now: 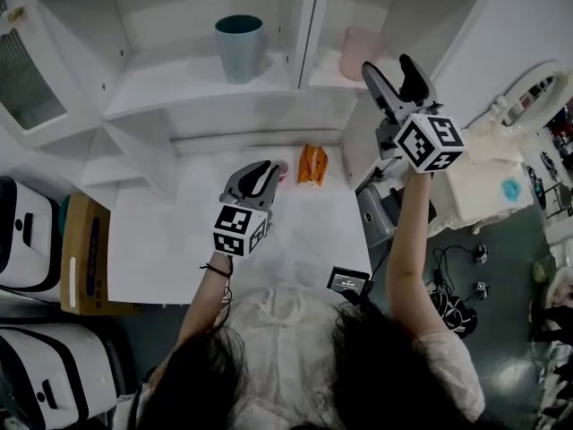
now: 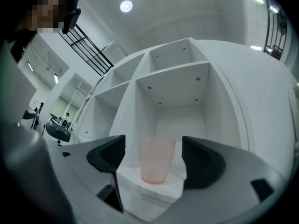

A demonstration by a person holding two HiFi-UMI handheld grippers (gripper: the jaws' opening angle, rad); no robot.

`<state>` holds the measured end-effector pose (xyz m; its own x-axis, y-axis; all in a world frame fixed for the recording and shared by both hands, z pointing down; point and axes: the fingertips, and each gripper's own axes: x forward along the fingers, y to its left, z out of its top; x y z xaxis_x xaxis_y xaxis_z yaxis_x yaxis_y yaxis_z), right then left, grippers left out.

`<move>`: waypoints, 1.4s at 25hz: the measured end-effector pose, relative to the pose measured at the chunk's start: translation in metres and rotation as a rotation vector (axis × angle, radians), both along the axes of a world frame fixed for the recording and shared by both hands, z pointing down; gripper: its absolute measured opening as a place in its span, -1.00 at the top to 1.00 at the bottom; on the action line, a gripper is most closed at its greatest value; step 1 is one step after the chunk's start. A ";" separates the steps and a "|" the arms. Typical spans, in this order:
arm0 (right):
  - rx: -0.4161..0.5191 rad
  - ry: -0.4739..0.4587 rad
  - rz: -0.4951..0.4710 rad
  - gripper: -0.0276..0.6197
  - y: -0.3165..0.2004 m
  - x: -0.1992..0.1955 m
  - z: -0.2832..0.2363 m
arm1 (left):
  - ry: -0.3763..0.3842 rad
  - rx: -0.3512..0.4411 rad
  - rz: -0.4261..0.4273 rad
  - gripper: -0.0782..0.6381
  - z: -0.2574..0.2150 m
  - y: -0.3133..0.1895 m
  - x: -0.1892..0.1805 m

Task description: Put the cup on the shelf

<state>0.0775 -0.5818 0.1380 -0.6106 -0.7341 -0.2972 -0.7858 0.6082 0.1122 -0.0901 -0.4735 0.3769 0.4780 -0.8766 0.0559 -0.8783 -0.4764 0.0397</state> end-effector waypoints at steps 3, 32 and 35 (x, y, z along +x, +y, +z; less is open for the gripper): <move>0.013 0.050 0.004 -0.18 0.022 0.004 0.013 | 0.003 -0.002 0.012 0.57 0.001 0.007 0.009; -0.295 0.135 -0.261 -0.18 0.238 -0.012 0.232 | -0.007 -0.089 -0.099 0.57 0.049 0.180 0.075; -0.314 0.128 -0.291 -0.17 0.265 -0.020 0.249 | -0.008 -0.102 -0.124 0.57 0.057 0.205 0.068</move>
<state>0.0571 -0.3172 0.3865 -0.8223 -0.5690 0.0045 -0.5689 0.8220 -0.0280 -0.0217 -0.2686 0.4343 0.3658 -0.9183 0.1512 -0.9306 -0.3584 0.0747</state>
